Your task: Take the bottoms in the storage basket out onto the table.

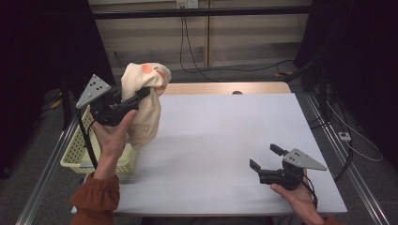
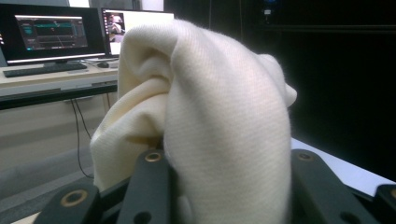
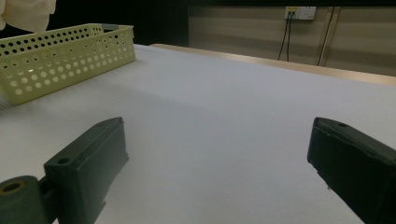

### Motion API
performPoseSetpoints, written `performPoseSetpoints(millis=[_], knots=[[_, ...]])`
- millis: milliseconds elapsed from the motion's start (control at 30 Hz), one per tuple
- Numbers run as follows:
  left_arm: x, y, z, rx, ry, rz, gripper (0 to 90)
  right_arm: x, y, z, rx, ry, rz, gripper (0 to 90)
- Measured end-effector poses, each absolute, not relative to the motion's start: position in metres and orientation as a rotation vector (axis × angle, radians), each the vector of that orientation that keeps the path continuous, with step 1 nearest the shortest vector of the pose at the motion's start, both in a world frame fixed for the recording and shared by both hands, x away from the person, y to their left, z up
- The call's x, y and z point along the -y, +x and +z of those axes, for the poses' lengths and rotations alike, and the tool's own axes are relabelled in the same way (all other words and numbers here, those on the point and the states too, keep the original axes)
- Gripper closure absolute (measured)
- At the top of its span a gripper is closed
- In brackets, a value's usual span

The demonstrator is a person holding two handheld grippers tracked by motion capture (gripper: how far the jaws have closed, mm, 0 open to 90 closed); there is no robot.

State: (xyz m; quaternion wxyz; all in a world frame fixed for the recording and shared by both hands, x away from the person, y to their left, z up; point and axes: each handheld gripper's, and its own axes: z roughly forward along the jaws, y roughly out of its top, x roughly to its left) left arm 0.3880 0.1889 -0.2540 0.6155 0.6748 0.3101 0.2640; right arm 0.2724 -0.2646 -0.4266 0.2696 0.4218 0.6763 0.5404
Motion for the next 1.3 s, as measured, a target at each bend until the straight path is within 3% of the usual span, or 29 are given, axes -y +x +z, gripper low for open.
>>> performPoseSetpoints(millis=[1300], knots=[[-0.136, 0.406, -0.269, -0.691, 1.622, 0.503, 65.7, 0.265, 0.272, -0.427, -1.822, 1.150, 1.453, 4.7]])
